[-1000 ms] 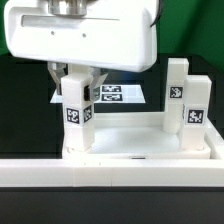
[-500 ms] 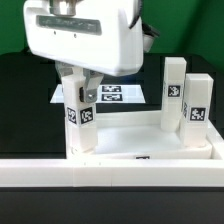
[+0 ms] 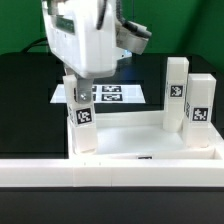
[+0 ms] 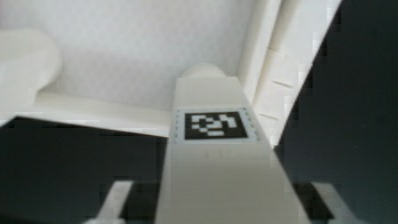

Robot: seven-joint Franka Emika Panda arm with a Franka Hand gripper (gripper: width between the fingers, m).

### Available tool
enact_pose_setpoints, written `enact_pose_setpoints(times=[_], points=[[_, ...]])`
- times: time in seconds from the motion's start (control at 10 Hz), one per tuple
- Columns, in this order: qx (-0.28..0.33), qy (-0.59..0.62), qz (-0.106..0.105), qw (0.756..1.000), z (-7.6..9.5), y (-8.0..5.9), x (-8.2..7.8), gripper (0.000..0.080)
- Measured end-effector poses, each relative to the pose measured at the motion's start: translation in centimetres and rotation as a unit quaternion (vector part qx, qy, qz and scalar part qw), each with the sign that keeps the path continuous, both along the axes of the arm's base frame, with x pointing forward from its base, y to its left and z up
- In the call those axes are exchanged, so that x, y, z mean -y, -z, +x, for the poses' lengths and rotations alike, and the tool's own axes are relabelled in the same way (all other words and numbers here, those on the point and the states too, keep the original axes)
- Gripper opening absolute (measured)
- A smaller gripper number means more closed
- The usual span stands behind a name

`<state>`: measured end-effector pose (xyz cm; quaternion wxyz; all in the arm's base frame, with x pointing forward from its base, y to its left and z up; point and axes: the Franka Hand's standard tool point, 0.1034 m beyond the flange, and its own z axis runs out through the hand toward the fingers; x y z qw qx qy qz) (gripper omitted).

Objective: Assemble desk

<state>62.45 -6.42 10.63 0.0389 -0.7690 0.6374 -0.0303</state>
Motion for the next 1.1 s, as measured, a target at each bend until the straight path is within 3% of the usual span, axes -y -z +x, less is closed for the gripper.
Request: enact_pose_setpoints(times=[0.2, 0.3, 0.4, 0.5, 0.6, 0.7, 1.1], points=[[-0.004, 0.095, 0.01, 0.995, -0.04, 0.09, -0.63, 0.0291], [-0.004, 0.08, 0.009, 0.997, -0.04, 0.08, -0.58, 0.0291], [-0.004, 0.06, 0.007, 0.998, -0.07, 0.19, -0.6, 0.0347], [-0.006, 0.045, 0.005, 0.999, -0.15, 0.42, -0.6, 0.0533], [-0.007, 0.027, 0.004, 1.0, -0.18, 0.41, -0.61, 0.0533], [-0.005, -0.028, -0.002, 1.0, -0.15, 0.36, -0.62, 0.0625], [-0.002, -0.172, -0.015, 0.985, -0.14, 0.38, -0.73, 0.0648]])
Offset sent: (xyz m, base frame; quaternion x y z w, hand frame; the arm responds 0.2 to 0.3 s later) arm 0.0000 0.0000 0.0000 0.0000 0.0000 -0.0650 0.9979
